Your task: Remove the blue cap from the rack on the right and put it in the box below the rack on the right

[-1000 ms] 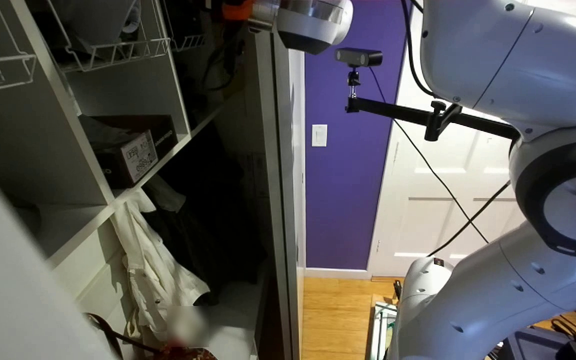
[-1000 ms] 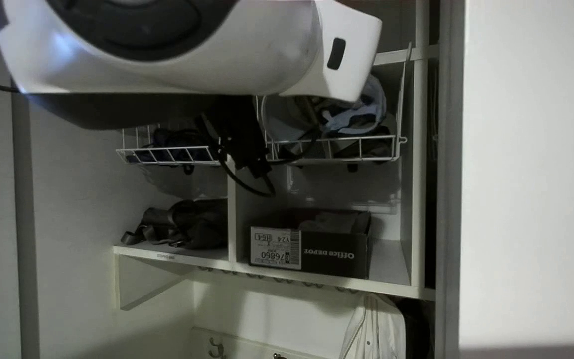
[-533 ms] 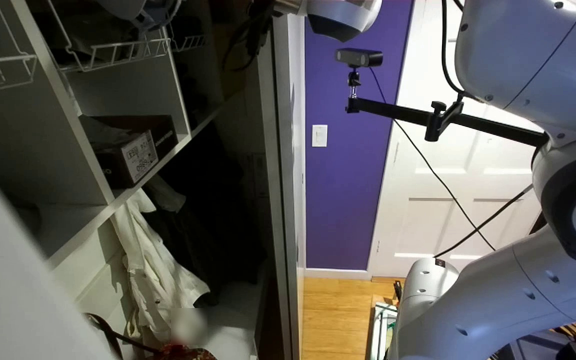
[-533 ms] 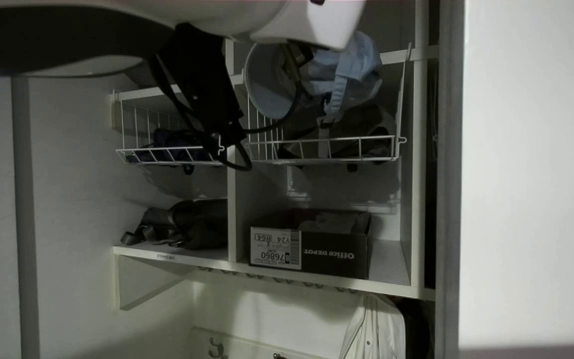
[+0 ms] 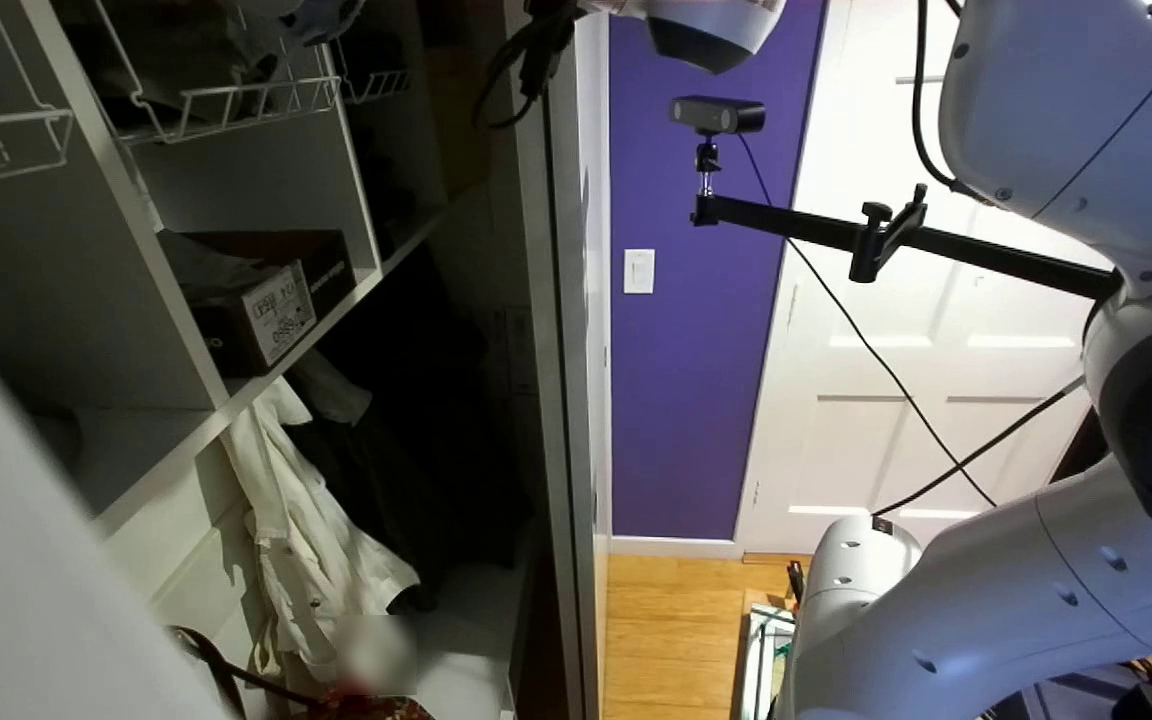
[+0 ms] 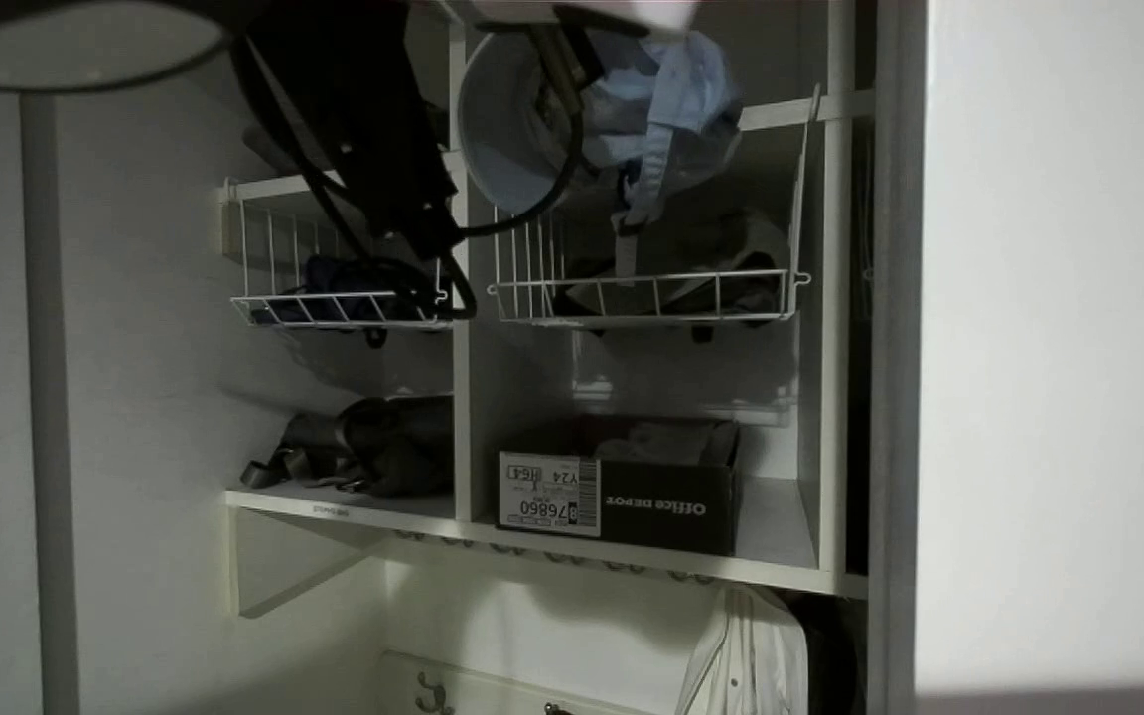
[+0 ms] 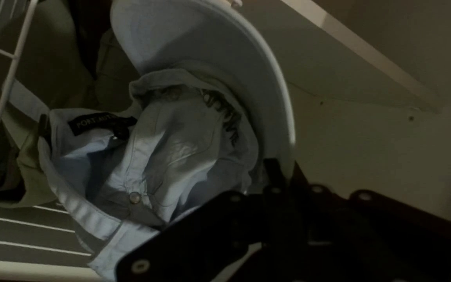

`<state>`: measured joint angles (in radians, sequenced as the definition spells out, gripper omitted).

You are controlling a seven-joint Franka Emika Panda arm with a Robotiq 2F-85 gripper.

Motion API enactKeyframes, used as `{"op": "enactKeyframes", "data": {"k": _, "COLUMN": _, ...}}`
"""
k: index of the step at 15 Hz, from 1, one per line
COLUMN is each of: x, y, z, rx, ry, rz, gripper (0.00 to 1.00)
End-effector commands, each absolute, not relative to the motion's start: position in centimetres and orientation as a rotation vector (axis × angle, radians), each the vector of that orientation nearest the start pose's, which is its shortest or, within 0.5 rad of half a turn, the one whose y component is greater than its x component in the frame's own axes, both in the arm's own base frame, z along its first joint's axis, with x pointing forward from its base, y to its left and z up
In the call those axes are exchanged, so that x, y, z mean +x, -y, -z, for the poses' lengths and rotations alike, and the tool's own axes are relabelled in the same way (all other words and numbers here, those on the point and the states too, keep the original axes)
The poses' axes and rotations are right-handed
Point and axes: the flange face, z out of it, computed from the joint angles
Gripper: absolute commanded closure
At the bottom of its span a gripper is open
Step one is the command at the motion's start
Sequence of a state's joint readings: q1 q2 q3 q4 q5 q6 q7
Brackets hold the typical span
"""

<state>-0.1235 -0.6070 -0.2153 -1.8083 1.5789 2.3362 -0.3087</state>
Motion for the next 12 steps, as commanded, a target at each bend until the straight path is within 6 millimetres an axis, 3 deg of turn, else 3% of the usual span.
{"op": "enactKeyframes", "data": {"k": 1, "x": 28.2, "y": 16.1, "z": -90.1, "rx": -1.298, "ry": -0.366, "rz": 1.324, "gripper": 0.98}}
{"op": "enactKeyframes", "data": {"k": 6, "x": 26.4, "y": 16.6, "z": -88.7, "rx": -1.323, "ry": -0.428, "rz": 1.22, "gripper": 0.98}}
{"op": "enactKeyframes", "data": {"k": 12, "x": 28.5, "y": 16.9, "z": -83.7, "rx": -1.41, "ry": -0.512, "rz": 1.049, "gripper": 0.98}}
